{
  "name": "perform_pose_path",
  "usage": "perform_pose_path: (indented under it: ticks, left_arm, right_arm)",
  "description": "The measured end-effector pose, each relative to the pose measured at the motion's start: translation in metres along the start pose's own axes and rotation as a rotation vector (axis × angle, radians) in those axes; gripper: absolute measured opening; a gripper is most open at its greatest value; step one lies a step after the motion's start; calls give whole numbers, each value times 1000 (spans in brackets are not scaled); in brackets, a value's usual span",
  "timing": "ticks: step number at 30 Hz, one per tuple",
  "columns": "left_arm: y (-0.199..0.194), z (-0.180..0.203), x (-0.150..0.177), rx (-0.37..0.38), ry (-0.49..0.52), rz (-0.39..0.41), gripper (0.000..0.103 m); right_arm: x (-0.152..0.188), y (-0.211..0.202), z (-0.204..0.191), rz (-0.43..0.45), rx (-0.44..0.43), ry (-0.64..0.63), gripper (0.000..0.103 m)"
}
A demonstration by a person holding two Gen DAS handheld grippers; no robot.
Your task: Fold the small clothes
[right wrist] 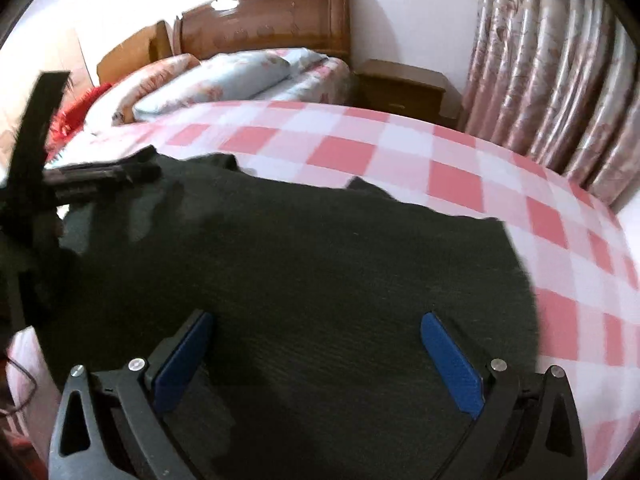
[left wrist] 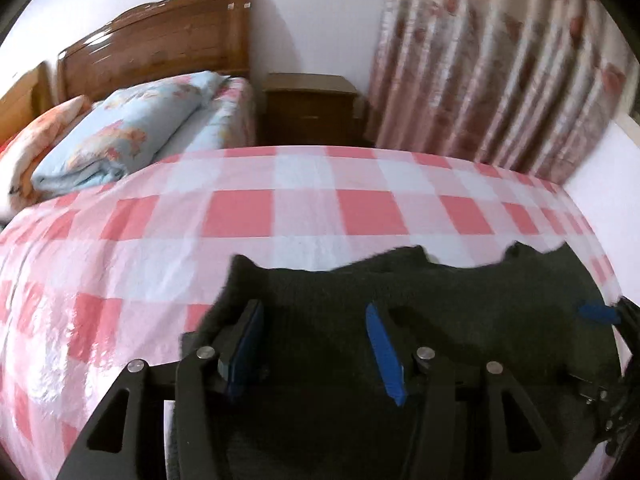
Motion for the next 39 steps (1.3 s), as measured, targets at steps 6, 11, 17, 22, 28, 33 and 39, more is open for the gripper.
perform_pose_path:
  ticks: [6, 11, 17, 22, 28, 33, 39]
  left_arm:
    - [-8, 41, -25, 18, 122, 95, 53]
    - [35, 46, -22, -55, 194, 1, 53]
    - [41, 27, -23, -36, 82, -18, 55]
    - [47, 27, -25, -48, 85, -23, 55]
    - [37, 23, -22, -29, 43, -17, 55]
    - [24, 20, -24, -37, 31, 27, 53]
    - [-59, 28, 1, -1, 56, 204, 54]
  right_arm:
    - [-50, -6, 6, 73, 66, -37, 103]
    - [-61, 44, 13, -51, 144, -177, 103]
    - [-48, 47, 92, 11, 111, 213, 103]
    - [-32, 49, 127, 9, 87, 432, 103]
    - [-39, 53, 118, -9, 170, 354, 103]
    - [-38, 46, 119, 6, 156, 351, 103]
    - [-40, 5, 89, 81, 132, 306, 103]
Point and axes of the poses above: each gripper's, at about its wrist camera, not at the fingertips, and y roughly the way its jaws point, z to its right, x to its underside, the point moved 9 cm from there along y, roughly the way its jaws point, and after that the axes turned 7 degrees about -y, right-handed, at the moved point
